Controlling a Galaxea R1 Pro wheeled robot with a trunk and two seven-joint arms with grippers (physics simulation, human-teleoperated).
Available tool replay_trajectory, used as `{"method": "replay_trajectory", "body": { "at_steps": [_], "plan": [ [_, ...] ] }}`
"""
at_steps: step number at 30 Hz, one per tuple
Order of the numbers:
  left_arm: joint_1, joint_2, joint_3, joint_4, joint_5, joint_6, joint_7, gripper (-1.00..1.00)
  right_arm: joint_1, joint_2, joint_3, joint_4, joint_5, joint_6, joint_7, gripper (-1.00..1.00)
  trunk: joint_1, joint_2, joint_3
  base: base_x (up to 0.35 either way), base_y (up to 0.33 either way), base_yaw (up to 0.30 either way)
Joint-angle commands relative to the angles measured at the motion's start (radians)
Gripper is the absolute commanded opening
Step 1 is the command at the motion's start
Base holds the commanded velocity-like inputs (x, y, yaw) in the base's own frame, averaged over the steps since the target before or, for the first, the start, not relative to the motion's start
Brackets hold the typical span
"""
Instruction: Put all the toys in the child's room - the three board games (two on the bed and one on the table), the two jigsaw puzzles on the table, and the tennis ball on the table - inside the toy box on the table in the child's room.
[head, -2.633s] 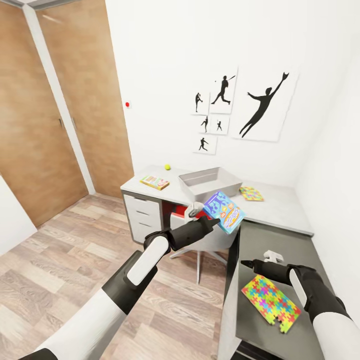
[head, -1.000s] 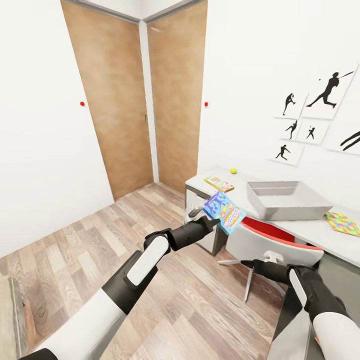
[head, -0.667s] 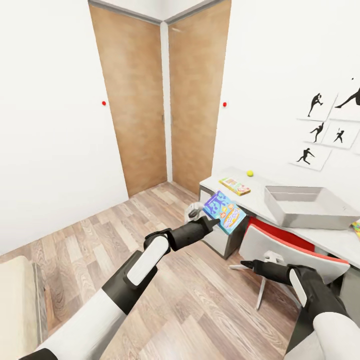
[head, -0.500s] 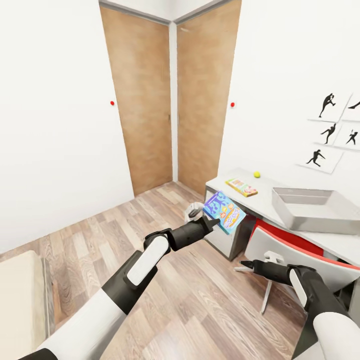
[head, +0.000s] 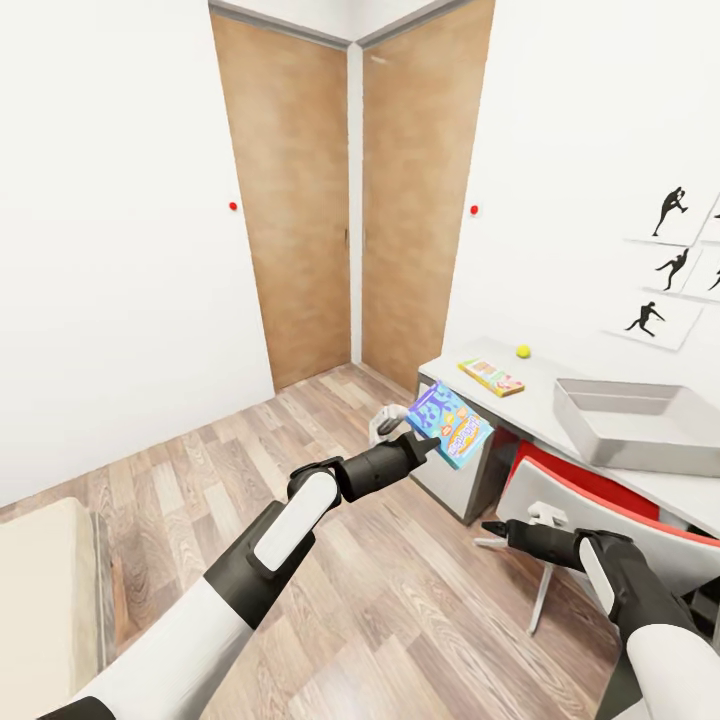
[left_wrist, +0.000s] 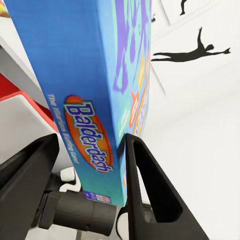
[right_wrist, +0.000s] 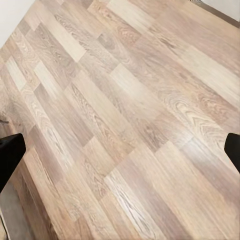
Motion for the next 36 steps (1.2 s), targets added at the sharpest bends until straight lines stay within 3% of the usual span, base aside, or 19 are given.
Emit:
{"method": "replay_trajectory", "body": {
  "at_steps": [1,36],
  "plan": [
    [-0.001,0.000,0.000,0.000,0.003,0.004,-0.001,-1.00,-0.001,0.000,-0.003,-0.001,-0.005,0.008,0.001,1.00,0.001,-0.002,-0.002,0.152,0.000,0.012],
    [-0.001,0.001,-0.001,0.000,0.000,0.002,-0.004,-1.00,-0.001,-0.002,-0.003,-0.009,-0.004,0.008,0.001,1.00,0.001,-0.002,-0.002,0.309,0.000,0.002]
  ]
}}
